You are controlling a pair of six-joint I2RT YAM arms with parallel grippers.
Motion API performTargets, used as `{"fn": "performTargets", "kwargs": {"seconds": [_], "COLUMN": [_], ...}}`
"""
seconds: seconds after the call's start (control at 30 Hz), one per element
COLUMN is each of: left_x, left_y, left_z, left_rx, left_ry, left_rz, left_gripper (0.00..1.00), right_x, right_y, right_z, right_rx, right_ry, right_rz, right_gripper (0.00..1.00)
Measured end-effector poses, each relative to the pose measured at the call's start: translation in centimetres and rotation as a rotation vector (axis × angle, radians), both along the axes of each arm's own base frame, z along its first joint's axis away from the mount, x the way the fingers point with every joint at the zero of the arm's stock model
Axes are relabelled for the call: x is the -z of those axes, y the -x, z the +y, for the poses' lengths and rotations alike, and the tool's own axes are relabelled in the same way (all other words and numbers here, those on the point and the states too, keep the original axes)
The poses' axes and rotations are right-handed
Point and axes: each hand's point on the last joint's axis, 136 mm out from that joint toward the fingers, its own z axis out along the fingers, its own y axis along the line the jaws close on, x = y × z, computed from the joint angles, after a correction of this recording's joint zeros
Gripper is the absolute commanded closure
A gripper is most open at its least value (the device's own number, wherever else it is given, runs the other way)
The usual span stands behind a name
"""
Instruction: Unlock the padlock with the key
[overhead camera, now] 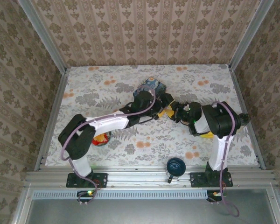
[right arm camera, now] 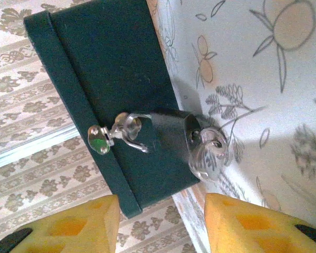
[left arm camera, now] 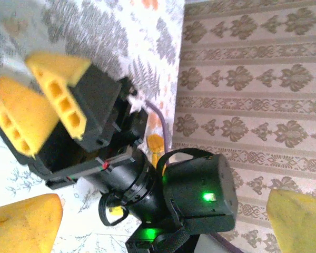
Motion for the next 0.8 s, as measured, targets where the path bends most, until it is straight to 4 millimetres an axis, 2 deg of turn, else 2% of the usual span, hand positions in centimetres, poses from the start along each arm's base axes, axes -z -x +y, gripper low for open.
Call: {"fn": "performTargets", "kwargs": {"seconds": [0.2,0.3,0.43,0.57,0.63,0.7,0.8], "left_x": [-5.1,-6.3,-5.2,-4.2,-3.6,-2.6,-0.2], "left_y": [-1.7,-2.9,-4.2,-5.1,-5.8,-7.0,-9.0], "left_z": [4.7,7.5,11.0,13.1,13.9,14.7,15.3], "left_rx": [-0.086,-0.141,-0.169,-0.147,-0.132,-0.12,-0.095], "left_ry": [-0.117,-0.224,-0.454,-0.638,-0.698,-0.752,-0.822], "left_rz": [-0.263,-0.374,-0.46,-0.516,-0.523,-0.51,-0.471], "left_gripper": [0.0,0.0,0.0,0.0,0.0,0.0,0.0], "right_x": [-2.8,-4.7,-8.0,-10.3,-10.5,-10.3,-9.5], "right_y": [1.3,1.8,2.1,2.3,2.4,2.7,2.5], "right_z": [-0.6,-0.8,-0.5,-0.4,-0.5,-0.5,-0.4], "right_rx": [-0.033,-0.074,-0.156,-0.25,-0.306,-0.379,-0.476], "right_ry": [0.159,0.294,0.524,0.743,0.832,0.92,1.066], "right_rz": [-0.053,-0.097,-0.191,-0.271,-0.292,-0.296,-0.294], "right_gripper": [0.46,0.45,0.45,0.45,0.45,0.37,0.32]}}
